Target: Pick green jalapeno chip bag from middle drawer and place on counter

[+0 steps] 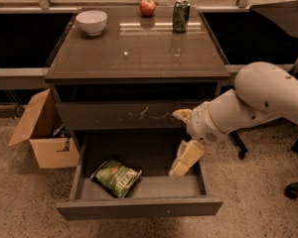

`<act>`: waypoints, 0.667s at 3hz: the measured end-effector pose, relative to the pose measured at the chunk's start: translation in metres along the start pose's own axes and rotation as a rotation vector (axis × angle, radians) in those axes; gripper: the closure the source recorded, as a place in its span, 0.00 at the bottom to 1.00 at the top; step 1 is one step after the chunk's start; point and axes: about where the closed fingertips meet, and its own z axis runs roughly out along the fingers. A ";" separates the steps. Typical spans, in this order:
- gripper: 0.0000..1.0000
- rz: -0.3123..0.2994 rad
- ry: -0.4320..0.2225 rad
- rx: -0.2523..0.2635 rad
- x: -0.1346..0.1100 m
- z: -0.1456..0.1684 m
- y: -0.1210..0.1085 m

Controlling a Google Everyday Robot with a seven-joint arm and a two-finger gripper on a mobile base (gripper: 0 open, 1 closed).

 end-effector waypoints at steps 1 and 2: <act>0.00 0.023 -0.092 -0.041 0.016 0.063 -0.001; 0.00 0.023 -0.092 -0.041 0.016 0.063 -0.001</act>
Offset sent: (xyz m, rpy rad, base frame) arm 0.0037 0.0247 -0.0494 0.0853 0.0266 0.0120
